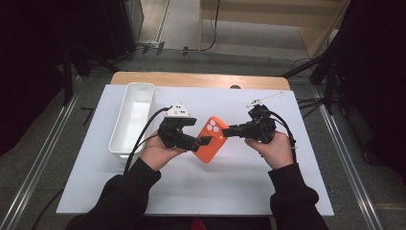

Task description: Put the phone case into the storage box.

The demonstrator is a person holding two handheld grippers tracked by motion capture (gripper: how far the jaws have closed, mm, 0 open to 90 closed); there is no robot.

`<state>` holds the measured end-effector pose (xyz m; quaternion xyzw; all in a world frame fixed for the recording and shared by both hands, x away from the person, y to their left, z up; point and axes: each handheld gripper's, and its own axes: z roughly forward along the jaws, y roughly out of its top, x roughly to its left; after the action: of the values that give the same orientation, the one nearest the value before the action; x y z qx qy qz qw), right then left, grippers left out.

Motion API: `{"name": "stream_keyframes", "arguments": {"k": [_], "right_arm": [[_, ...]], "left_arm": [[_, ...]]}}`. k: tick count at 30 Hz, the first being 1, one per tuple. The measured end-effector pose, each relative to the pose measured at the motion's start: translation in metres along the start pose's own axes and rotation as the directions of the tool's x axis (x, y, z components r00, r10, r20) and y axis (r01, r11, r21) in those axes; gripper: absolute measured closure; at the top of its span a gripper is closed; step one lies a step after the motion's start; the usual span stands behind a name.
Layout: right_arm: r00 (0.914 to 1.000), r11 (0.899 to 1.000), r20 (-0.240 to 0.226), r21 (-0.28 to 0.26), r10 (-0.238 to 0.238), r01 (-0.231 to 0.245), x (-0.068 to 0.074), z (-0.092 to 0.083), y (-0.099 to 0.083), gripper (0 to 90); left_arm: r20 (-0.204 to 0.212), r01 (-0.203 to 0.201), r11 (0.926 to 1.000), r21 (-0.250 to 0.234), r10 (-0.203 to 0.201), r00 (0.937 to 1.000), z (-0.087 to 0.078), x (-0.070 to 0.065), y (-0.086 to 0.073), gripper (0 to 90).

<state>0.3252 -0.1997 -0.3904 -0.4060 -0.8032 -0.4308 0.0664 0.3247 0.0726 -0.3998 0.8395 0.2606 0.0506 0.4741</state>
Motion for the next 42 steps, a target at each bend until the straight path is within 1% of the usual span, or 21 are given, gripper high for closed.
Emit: {"name": "stream_keyframes", "arguments": {"k": [2, 4, 8, 13, 16, 20, 21, 23, 24, 25, 26, 29, 31, 32, 35, 38, 42], "right_arm": [[0.9999, 1.000, 0.007, -0.006, 0.013, -0.013, 0.000, 0.000, 0.000, 74.7], [0.9997, 1.000, 0.017, -0.018, 0.017, -0.017, 0.000, -0.001, 0.001, 74.7], [0.9992, 0.999, 0.019, -0.018, 0.034, -0.034, 0.000, 0.000, 0.001, 74.7], [0.9975, 0.998, 0.023, -0.013, 0.067, -0.067, -0.001, 0.002, 0.003, 74.7], [0.9958, 0.996, 0.017, -0.004, 0.090, -0.090, -0.001, 0.004, 0.004, 74.7], [0.9946, 0.995, 0.015, 0.013, 0.103, -0.103, 0.000, 0.008, 0.007, 74.7], [0.9947, 0.995, 0.017, 0.018, 0.101, -0.102, 0.000, 0.009, 0.008, 74.7], [0.9945, 0.994, 0.019, 0.025, 0.103, -0.104, 0.001, 0.010, 0.010, 74.7], [0.9949, 0.995, 0.018, 0.024, 0.100, -0.100, 0.001, 0.011, 0.010, 74.7], [0.9941, 0.994, 0.018, 0.027, 0.107, -0.107, 0.002, 0.011, 0.011, 74.7], [0.9942, 0.994, 0.017, 0.031, 0.106, -0.107, 0.002, 0.012, 0.012, 74.7], [0.9946, 0.994, 0.018, 0.037, 0.102, -0.102, 0.003, 0.014, 0.014, 74.7], [0.9947, 0.994, 0.019, 0.042, 0.102, -0.102, 0.003, 0.016, 0.015, 74.7], [0.9945, 0.994, 0.022, 0.046, 0.102, -0.103, 0.003, 0.017, 0.015, 74.7], [0.9938, 0.992, 0.021, 0.055, 0.110, -0.111, 0.003, 0.019, 0.017, 74.7], [0.9935, 0.992, 0.021, 0.056, 0.112, -0.113, 0.003, 0.021, 0.017, 74.7], [0.9934, 0.992, 0.018, 0.056, 0.114, -0.114, 0.004, 0.022, 0.018, 74.7]], "left_arm": [[-0.008, -0.008, 1.0000, 0.005, 0.008, 0.9999, 0.001, -0.001, -0.001, 13.1], [-0.019, -0.018, 0.9998, 0.010, 0.018, 0.9997, 0.002, -0.003, -0.001, 13.1], [-0.024, -0.018, 0.9998, 0.003, 0.018, 0.9996, 0.003, -0.003, -0.002, 13.1], [-0.033, -0.018, 0.9998, 0.001, 0.018, 0.9993, 0.003, -0.002, -0.004, 13.1], [-0.035, -0.019, 0.9998, 0.003, 0.019, 0.9992, 0.005, -0.002, -0.005, 13.0], [-0.034, -0.020, 0.9998, 0.002, 0.020, 0.9992, 0.005, -0.001, -0.005, 13.0], [-0.034, -0.019, 0.9998, 0.001, 0.019, 0.9993, 0.005, -0.001, -0.005, 13.0], [-0.040, -0.015, 0.9999, 0.002, 0.015, 0.9991, 0.006, 0.000, -0.005, 9.4], [-0.037, -0.011, 0.9999, 0.003, 0.011, 0.9993, 0.006, 0.000, -0.005, 9.4], [-0.034, -0.010, 1.0000, 0.002, 0.010, 0.9994, 0.006, 0.001, -0.005, 9.4], [-0.038, -0.008, 1.0000, 0.001, 0.008, 0.9992, 0.006, 0.001, -0.005, 9.3], [-0.044, -0.001, 1.0000, 0.007, 0.001, 0.9990, 0.006, 0.002, -0.005, 3.8], [-0.045, 0.005, 1.0000, 0.004, -0.004, 0.9990, 0.007, 0.003, -0.005, 2.9], [-0.050, 0.003, 1.0000, 0.006, -0.003, 0.9987, 0.007, 0.003, -0.006, 2.9], [-0.044, -0.004, 1.0000, 0.008, 0.004, 0.9990, 0.008, 0.003, -0.006, 1.6], [-0.053, -0.011, 0.9999, 0.011, 0.011, 0.9985, 0.010, 0.002, -0.007, 1.6], [-0.078, -0.017, 0.9998, 0.009, 0.017, 0.9968, 0.013, 0.001, -0.007, 1.5]]}}
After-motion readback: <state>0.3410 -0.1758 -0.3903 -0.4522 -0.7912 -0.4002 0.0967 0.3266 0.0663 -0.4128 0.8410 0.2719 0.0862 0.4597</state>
